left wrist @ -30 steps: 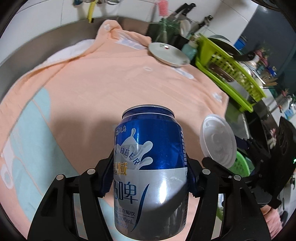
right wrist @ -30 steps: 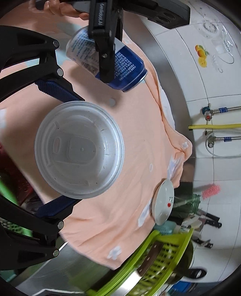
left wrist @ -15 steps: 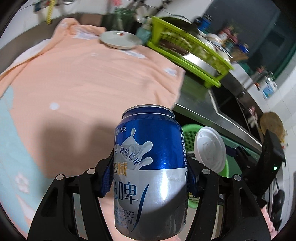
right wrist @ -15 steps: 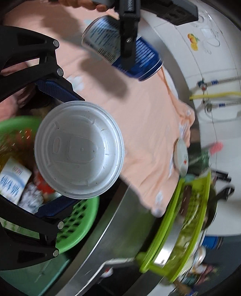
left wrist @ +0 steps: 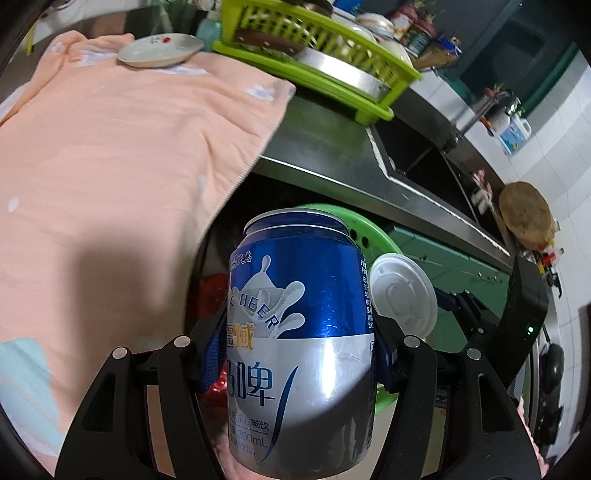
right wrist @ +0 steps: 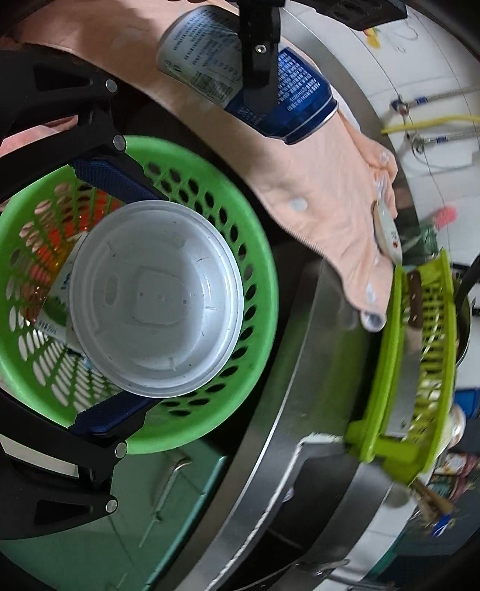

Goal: Collect trash

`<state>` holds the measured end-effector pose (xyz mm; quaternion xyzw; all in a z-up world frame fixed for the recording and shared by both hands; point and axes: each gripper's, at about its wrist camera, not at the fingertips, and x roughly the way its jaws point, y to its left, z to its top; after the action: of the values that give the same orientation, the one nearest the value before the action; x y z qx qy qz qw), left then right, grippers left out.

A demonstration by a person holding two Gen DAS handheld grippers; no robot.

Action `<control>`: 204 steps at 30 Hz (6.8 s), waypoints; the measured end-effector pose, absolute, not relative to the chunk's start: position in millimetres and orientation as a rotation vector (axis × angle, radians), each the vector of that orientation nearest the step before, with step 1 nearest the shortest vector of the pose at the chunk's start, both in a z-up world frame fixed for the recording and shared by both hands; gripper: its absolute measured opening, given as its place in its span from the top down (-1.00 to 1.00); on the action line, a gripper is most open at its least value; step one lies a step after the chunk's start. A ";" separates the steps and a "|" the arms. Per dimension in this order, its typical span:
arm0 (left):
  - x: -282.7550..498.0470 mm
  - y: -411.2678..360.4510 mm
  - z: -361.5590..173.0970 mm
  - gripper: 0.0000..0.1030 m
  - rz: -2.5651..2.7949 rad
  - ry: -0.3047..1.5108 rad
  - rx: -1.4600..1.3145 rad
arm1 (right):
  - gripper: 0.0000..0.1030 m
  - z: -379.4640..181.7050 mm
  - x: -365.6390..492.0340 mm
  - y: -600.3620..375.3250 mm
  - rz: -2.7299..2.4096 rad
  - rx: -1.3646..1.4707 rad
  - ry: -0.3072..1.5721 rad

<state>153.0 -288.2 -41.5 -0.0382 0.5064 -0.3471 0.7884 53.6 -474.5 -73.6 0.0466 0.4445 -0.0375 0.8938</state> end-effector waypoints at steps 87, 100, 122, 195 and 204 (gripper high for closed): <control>138.2 -359.6 -70.2 -0.44 -0.776 1.153 0.019 | -0.82 -60.2 -14.8 -491.6 -0.068 0.204 0.833; 126.2 -302.8 -41.0 -0.64 -0.720 1.030 0.010 | -0.83 -57.7 -10.9 -460.2 -0.065 0.190 0.834; 100.2 -197.7 -5.8 -0.76 -0.574 0.848 0.030 | -0.83 -38.2 1.4 -388.3 -0.040 0.091 0.811; 50.7 -79.1 -1.6 -0.90 -0.298 0.750 0.049 | -0.84 -14.8 -3.5 -314.3 0.011 0.097 0.785; 51.8 -81.0 -4.0 -0.90 -0.298 0.757 0.056 | -0.84 -14.4 -3.5 -313.7 0.017 0.096 0.788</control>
<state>51.8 -81.0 -4.0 0.0272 0.3681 -0.1448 0.9181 -3.5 -313.7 -14.4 0.0469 0.3836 0.0081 0.9223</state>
